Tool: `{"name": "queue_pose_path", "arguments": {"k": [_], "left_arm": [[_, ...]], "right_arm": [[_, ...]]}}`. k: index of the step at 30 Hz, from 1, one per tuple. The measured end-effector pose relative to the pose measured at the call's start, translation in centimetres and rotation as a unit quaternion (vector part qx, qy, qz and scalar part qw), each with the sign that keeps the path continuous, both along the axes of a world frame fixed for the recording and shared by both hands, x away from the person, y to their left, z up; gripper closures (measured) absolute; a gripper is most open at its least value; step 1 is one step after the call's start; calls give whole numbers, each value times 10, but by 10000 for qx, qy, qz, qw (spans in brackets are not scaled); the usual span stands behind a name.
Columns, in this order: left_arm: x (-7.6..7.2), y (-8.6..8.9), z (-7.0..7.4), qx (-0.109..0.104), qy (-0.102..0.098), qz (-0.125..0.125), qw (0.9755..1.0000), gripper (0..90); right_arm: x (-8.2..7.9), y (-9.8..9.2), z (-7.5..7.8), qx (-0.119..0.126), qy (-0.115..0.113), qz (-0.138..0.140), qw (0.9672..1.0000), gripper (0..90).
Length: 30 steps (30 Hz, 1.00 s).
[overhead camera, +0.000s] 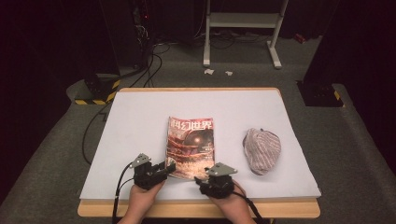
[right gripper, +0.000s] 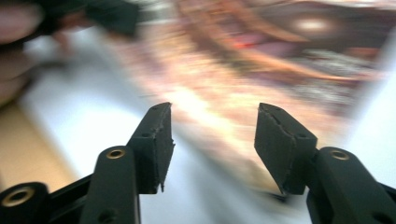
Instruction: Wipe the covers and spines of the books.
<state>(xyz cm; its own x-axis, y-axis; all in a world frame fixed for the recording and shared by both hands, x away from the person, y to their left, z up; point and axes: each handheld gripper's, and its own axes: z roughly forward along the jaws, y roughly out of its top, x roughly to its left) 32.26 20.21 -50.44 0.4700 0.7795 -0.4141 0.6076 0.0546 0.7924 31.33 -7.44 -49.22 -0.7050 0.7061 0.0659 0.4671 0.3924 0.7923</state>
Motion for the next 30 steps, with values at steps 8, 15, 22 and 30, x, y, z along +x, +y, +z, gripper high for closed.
{"name": "queue_pose_path", "arguments": {"k": [8,15,22,30], "left_arm": [[3,7,2,71,-63,70,9999,637],[4,15,5,16,-229,261,9994,648],[8,19,6,63,-343,435,9984,622],[13,14,5,263,-426,543,9973,624]], "right_arm": [[24,-19,-11,-275,225,-704,9969,553],[18,-8,-12,-107,477,-444,9978,560],[1,17,-13,-53,486,45,9988,579],[-8,38,-15,-65,420,280,9987,581]]}}
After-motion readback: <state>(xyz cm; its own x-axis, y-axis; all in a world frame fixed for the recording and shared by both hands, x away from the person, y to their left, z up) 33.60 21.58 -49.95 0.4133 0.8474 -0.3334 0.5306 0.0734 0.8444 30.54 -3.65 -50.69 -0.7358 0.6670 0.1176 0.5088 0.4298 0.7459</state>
